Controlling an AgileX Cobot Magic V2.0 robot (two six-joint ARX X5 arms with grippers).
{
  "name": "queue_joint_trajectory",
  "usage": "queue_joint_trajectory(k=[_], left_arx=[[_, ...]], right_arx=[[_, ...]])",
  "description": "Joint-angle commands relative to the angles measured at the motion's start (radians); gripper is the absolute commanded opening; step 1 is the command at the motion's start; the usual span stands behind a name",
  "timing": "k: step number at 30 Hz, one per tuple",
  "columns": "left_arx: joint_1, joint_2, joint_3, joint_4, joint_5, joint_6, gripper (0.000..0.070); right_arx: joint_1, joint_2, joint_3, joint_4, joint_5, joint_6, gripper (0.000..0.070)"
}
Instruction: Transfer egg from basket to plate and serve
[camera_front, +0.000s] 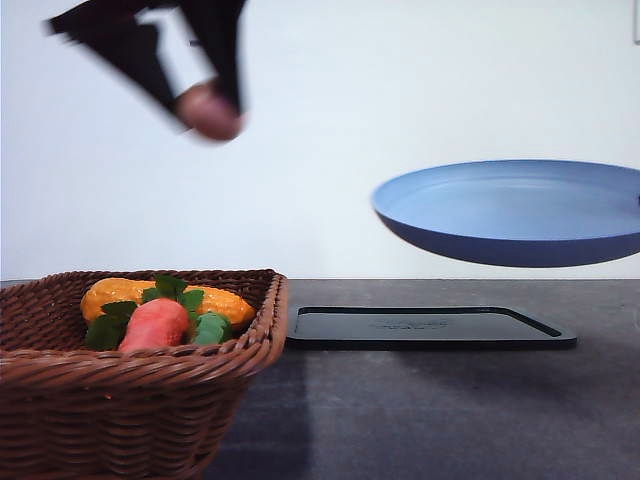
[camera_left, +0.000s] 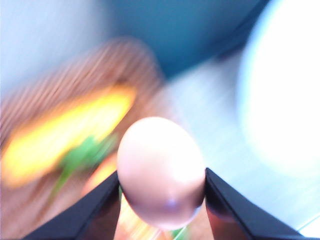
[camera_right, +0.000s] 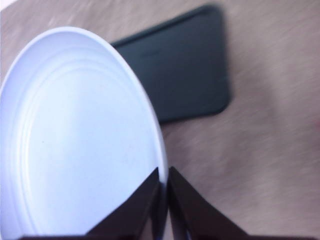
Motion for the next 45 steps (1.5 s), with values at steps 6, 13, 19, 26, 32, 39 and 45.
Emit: queue_joint_trajectory(k=[6, 13, 19, 26, 32, 39, 45], left_arx=[[-0.171, 0.032, 0.019, 0.183, 0.001, 0.045, 0.017], [-0.274, 0.125, 0.019, 0.236, 0.0, 0.102, 0.017], [-0.296, 0.24, 0.019, 0.236, 0.0, 0.103, 0.017], [-0.302, 0.319, 0.019, 0.234, 0.0, 0.103, 0.017], [-0.303, 0.324, 0.019, 0.234, 0.0, 0.099, 0.0224], [-0.303, 0.322, 0.027, 0.233, 0.029, 0.095, 0.0378], [-0.304, 0.309, 0.087, 0.152, 0.036, 0.1, 0.0436]], right_arx=[[0.058, 0.064, 0.005, -0.035, -0.091, 0.033, 0.0], [0.097, 0.098, 0.005, -0.079, -0.133, 0.028, 0.0], [0.106, 0.098, 0.005, -0.082, -0.134, 0.028, 0.0], [0.106, 0.098, 0.005, -0.087, -0.133, 0.027, 0.0], [0.106, 0.098, 0.005, -0.09, -0.134, 0.028, 0.0], [0.106, 0.1, 0.005, -0.099, -0.124, 0.028, 0.0], [0.106, 0.14, 0.005, -0.106, -0.13, 0.024, 0.0]])
